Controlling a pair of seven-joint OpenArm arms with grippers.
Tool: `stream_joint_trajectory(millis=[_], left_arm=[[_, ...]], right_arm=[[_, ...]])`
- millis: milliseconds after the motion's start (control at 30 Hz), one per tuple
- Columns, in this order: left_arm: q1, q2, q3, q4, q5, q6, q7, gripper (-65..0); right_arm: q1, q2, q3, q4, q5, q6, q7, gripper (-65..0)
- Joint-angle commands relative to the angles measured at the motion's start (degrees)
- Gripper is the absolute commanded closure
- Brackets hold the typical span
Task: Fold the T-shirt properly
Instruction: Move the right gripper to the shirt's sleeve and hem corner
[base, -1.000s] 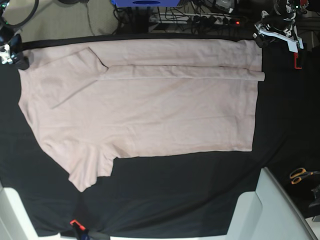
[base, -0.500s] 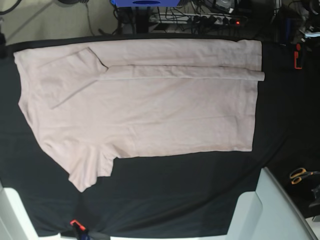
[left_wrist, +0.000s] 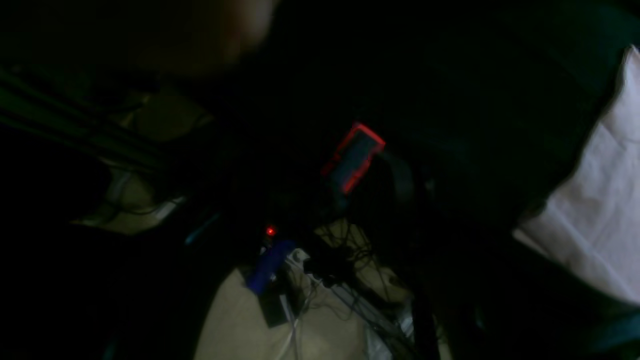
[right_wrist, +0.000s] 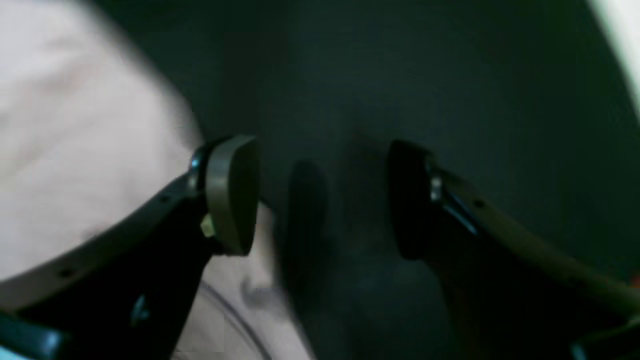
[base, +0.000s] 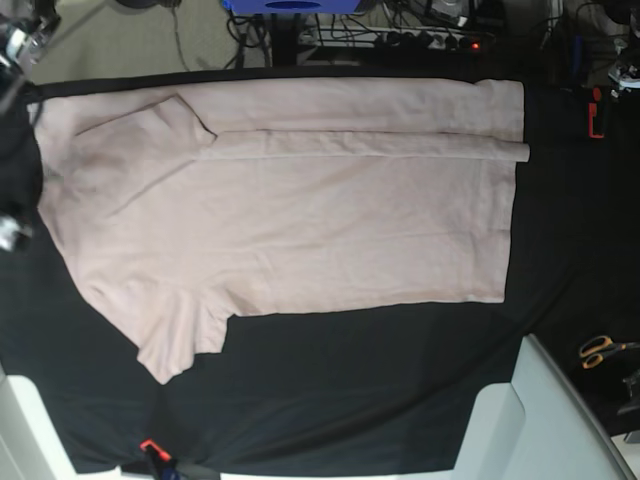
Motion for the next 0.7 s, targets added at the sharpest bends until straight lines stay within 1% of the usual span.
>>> stream_joint_trajectory(millis=[0, 67, 133, 200, 300, 367, 500, 533, 600, 667], left_arm=[[0.73, -0.88, 0.11, 0.83, -0.37, -0.18, -0.89, -31.3], [0.73, -0.88, 0.72, 0.83, -0.37, -0.18, -0.89, -31.3], [0.64, -0.53, 0.99, 0.92, -0.37, -0.18, -0.89, -31.3], [0.46, -0.17, 0.99, 0.92, -0.37, -0.18, -0.89, -31.3], [0.38, 0.09, 0.99, 0.92, -0.37, -0.18, -0.89, -31.3], [0.38, 0.09, 0.99, 0.92, -0.37, -0.18, -0.89, -31.3], [0.38, 0.09, 0.99, 0.92, -0.37, -0.18, -0.89, -31.3], [0.38, 0.09, 0.99, 0.92, -0.37, -0.18, -0.89, -31.3], [0.29, 0.26, 0.99, 0.92, -0.37, -0.18, -0.89, -31.3], [0.29, 0.53, 0.99, 0.92, -0.37, -0.18, -0.89, -31.3]], right_arm=[[1.78, 1.10, -1.56, -0.04, -1.34, -0.14, 2.38, -37.7], [4.24, 0.49, -4.82, -2.77, -4.24, -0.84, 4.75, -37.7], [7.05, -0.04, -6.49, -6.02, -5.91, -1.10, 5.72, -37.7], [9.60, -0.04, -6.75, -9.89, -6.09, -1.10, 6.33, -37.7], [14.09, 0.31, -7.10, -17.80, -6.26, -1.10, 9.24, -37.7], [15.93, 1.63, -7.28, -21.84, -6.35, -1.19, 10.91, -37.7], [19.10, 2.42, -7.37, -27.47, -6.35, -1.19, 13.37, -37.8], [19.45, 2.51, -7.37, -28.70, -6.35, -1.46, 13.72, -37.8], [19.45, 2.69, -7.89, -30.02, -6.35, -3.04, 13.81, -38.0], [19.18, 2.16, -10.97, -30.20, -6.35, -3.48, 13.81, -38.0]])
